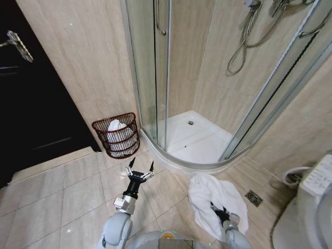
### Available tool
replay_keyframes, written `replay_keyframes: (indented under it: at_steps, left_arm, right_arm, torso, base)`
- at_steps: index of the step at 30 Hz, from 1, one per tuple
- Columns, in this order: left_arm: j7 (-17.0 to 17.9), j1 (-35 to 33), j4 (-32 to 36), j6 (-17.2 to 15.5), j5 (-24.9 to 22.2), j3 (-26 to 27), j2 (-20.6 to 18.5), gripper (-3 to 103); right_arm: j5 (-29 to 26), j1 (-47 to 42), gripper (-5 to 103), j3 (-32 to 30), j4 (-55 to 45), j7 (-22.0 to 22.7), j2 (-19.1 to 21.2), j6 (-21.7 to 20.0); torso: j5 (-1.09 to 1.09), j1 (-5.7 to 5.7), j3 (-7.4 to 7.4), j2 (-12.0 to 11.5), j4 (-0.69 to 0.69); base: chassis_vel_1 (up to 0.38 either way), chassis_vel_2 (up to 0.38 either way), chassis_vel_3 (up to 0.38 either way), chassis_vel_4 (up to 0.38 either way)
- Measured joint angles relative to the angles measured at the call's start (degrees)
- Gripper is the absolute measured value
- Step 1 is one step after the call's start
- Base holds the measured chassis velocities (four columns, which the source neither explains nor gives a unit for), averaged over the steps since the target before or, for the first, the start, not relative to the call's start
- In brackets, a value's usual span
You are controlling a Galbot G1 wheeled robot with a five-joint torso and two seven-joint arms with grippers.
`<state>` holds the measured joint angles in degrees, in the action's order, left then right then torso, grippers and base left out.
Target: Discard the used towel into the hamper.
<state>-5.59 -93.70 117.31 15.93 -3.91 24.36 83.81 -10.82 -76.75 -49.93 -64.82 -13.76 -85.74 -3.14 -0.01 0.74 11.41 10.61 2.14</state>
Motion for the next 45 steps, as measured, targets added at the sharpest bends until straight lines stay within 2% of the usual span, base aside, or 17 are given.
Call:
replay_keyframes:
  at_steps: [2,3,6,7,9,10,13,15,29,45]
  left_arm:
    - [-0.01,-0.06,0.12,-0.02,0.03,-0.07,-0.02,100]
    - [-0.01,-0.06,0.12,-0.02,0.03,-0.07,-0.02,100]
    - [-0.04,-0.06,0.19,-0.05,0.05,-0.10,-0.11,100]
    - [-0.04,-0.06,0.19,-0.05,0.05,-0.10,-0.11,100]
    - [-0.09,-0.06,0.27,-0.08,0.05,-0.15,-0.17,100]
    - [-0.09,-0.06,0.27,-0.08,0.05,-0.15,-0.17,100]
    - [-0.14,-0.01,0.31,-0.13,0.08,-0.29,-0.23,100]
    - [-0.14,0.01,0.31,-0.14,0.12,-0.35,-0.25,100]
    - [-0.18,0.30,0.81,-0.39,0.89,-1.70,-0.37,100]
    - [-0.15,0.30,1.02,-0.29,0.53,-1.76,-0.62,100]
  right_arm:
    - [-0.07,-0.01,57,-0.10,0.26,-0.11,0.01,0.54]
    - [-0.07,-0.01,57,-0.10,0.26,-0.11,0.01,0.54]
    - [-0.09,-0.05,41,-0.20,0.50,-0.12,0.00,1.10]
    - [-0.09,-0.05,41,-0.20,0.50,-0.12,0.00,1.10]
    - [-0.09,-0.05,31,-0.23,0.81,-0.11,-0.04,1.54]
    - [-0.09,-0.05,31,-0.23,0.81,-0.11,-0.04,1.54]
    - [-0.08,0.02,20,-0.28,1.19,-0.04,-0.06,2.00]
    - [-0.07,0.02,17,-0.30,1.23,-0.01,-0.05,2.07]
    - [-0.11,-1.22,15,-0.34,-2.16,1.76,-0.07,3.08]
    - [0.71,-8.69,15,0.21,-23.87,10.49,-2.12,10.51]
  torso:
    - [0.01,0.00,0.01,0.01,0.00]
    - [0.01,0.00,0.01,0.01,0.00]
    - [0.01,0.01,0.02,0.02,0.00]
    - [0.01,0.01,0.02,0.02,0.00]
    - [0.00,0.01,0.02,0.03,0.00]
    - [0.00,0.01,0.02,0.03,0.00]
    - [0.00,0.01,0.03,0.04,0.00]
    - [0.00,0.01,0.03,0.04,0.00]
    - [0.02,0.02,0.05,0.05,-0.01]
    - [0.01,0.02,0.05,0.07,0.00]
  base:
    - [0.000,0.000,0.000,0.000]
    - [0.000,0.000,0.000,0.000]
    - [0.000,0.000,0.000,0.000]
    - [0.000,0.000,0.000,0.000]
    - [0.000,0.000,0.000,0.000]
    - [0.000,0.000,0.000,0.000]
    - [0.000,0.000,0.000,0.000]
    - [0.000,0.000,0.000,0.000]
    - [0.000,0.000,0.000,0.000]
    - [0.000,0.000,0.000,0.000]
